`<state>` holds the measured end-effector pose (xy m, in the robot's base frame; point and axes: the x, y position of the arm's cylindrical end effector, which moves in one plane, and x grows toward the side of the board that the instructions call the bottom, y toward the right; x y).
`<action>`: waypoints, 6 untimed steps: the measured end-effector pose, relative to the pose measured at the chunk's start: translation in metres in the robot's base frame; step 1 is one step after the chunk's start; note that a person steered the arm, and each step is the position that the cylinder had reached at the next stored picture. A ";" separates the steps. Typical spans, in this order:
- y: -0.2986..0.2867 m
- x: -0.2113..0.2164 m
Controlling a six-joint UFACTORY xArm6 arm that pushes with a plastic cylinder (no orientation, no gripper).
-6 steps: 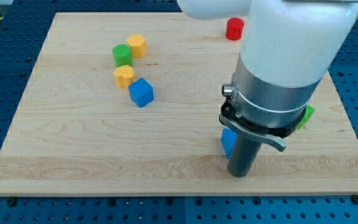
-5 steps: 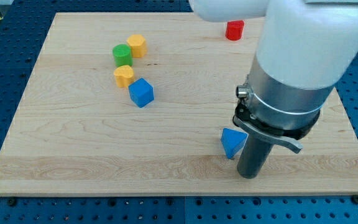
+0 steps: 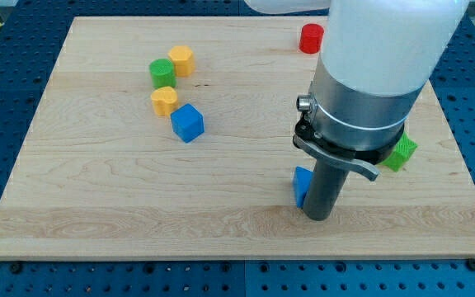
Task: Push the blue triangle towards the blue cube
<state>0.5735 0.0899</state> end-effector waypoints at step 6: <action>0.000 -0.032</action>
<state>0.5411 0.0895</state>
